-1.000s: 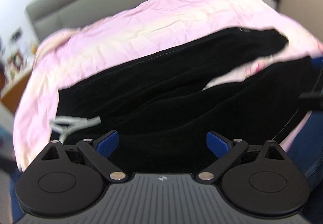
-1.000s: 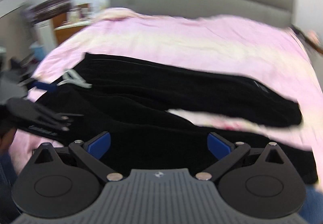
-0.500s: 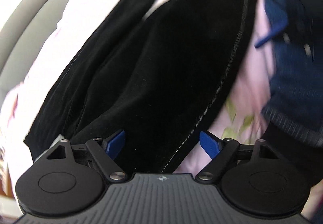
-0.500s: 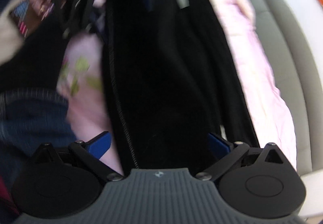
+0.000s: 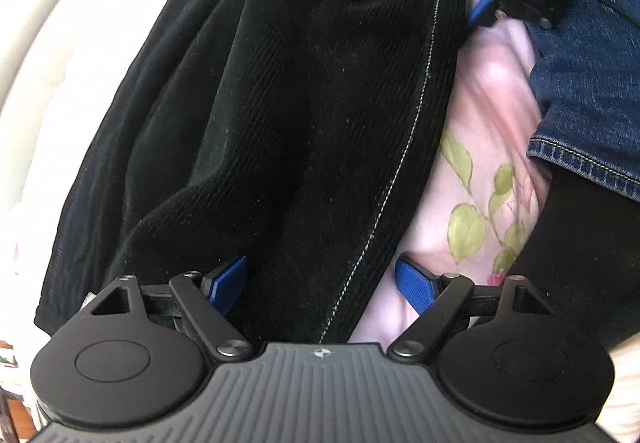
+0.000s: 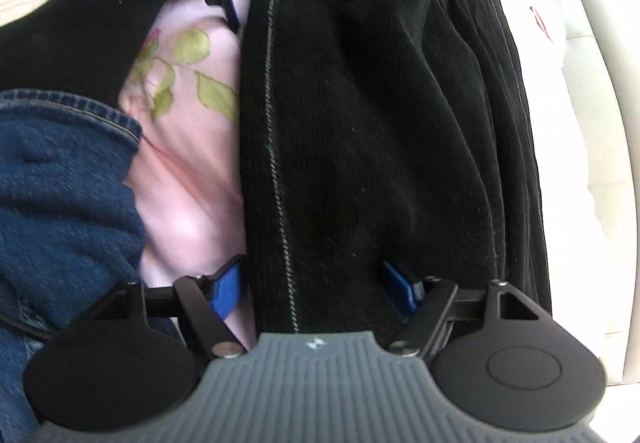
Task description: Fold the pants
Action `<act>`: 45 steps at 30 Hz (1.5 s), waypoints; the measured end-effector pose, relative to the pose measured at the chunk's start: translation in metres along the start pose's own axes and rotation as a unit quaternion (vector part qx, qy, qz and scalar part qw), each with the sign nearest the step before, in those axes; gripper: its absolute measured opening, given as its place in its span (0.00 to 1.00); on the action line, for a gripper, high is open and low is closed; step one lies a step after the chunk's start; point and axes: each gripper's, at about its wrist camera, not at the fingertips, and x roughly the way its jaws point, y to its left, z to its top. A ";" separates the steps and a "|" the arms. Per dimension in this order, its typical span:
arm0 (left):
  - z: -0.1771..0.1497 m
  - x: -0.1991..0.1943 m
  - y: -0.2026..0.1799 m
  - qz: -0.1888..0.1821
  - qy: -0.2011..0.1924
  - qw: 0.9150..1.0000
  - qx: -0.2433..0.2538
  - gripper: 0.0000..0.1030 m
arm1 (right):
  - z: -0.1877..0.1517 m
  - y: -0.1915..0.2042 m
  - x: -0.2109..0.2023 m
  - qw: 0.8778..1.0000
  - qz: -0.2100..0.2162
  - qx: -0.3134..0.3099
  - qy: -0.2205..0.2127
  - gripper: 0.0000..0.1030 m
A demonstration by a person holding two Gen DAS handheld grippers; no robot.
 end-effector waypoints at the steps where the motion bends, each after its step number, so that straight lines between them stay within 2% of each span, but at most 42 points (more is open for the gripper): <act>1: -0.001 0.000 0.002 -0.005 0.004 1.000 -0.003 0.94 | -0.002 -0.001 0.002 1.000 -0.006 -0.008 0.004 0.53; 3: 0.005 0.003 0.006 -0.007 0.007 1.000 -0.002 0.98 | -0.008 -0.005 0.002 0.999 -0.027 -0.018 0.007 0.28; 6: 0.008 0.007 0.005 0.004 0.011 1.000 0.006 1.00 | -0.015 -0.021 -0.006 0.999 -0.036 0.016 -0.006 0.12; 8: 0.005 0.004 0.001 0.008 0.007 1.000 0.019 1.00 | -0.019 -0.031 -0.015 0.998 -0.047 0.047 -0.018 0.07; 12: 0.000 -0.002 -0.006 0.019 -0.008 0.999 0.035 1.00 | -0.022 -0.060 -0.031 0.990 -0.064 0.119 -0.040 0.06; 15: -0.004 -0.007 -0.003 0.021 -0.002 1.000 0.020 0.98 | -0.023 -0.075 -0.039 0.985 -0.075 0.145 -0.050 0.06; 17: -0.005 -0.012 0.002 0.049 -0.002 0.999 0.018 0.82 | -0.023 -0.076 -0.052 0.982 -0.083 0.161 -0.059 0.06; 22: -0.010 -0.022 -0.005 0.095 -0.015 0.995 0.019 0.82 | -0.033 -0.107 -0.080 0.963 -0.083 0.240 -0.086 0.05; 24: -0.012 -0.015 -0.003 0.106 -0.009 0.994 0.023 0.90 | -0.035 -0.114 -0.086 0.960 -0.083 0.253 -0.091 0.05; 26: -0.013 -0.010 -0.002 0.118 -0.008 0.993 0.022 0.90 | -0.034 -0.115 -0.088 0.958 -0.082 0.257 -0.093 0.05; 28: -0.012 -0.008 0.005 0.133 -0.010 0.991 -0.004 0.62 | -0.035 -0.114 -0.091 0.959 -0.082 0.256 -0.093 0.05; 29: -0.013 -0.008 0.010 0.143 -0.011 0.989 -0.024 0.45 | -0.034 -0.111 -0.090 0.959 -0.080 0.255 -0.092 0.05; 30: -0.015 -0.011 0.020 0.140 -0.017 0.989 -0.045 0.39 | -0.034 -0.108 -0.090 0.959 -0.079 0.255 -0.092 0.05; 33: -0.022 -0.032 0.040 0.138 -0.050 0.985 -0.087 0.26 | -0.043 -0.104 -0.092 0.960 -0.077 0.254 -0.086 0.05; 35: -0.028 -0.052 0.053 0.145 -0.067 0.981 -0.109 0.23 | -0.047 -0.104 -0.091 0.961 -0.065 0.256 -0.083 0.06; 37: -0.028 -0.070 0.076 0.139 -0.088 0.974 -0.155 0.22 | -0.048 -0.099 -0.086 0.962 -0.056 0.256 -0.078 0.17; 38: -0.030 -0.081 0.088 0.139 -0.101 0.968 -0.180 0.22 | -0.049 -0.096 -0.084 0.962 -0.054 0.259 -0.075 0.31; 39: -0.030 -0.088 0.102 0.139 -0.110 0.964 -0.199 0.20 | -0.048 -0.093 -0.081 0.961 -0.049 0.263 -0.071 0.41; 41: -0.028 -0.104 0.121 0.139 -0.126 0.957 -0.221 0.21 | -0.047 -0.084 -0.073 0.962 -0.038 0.264 -0.059 0.41; 45: -0.009 -0.111 0.137 0.157 -0.129 0.954 -0.221 0.21 | -0.051 -0.067 -0.052 0.971 -0.056 0.234 -0.001 0.41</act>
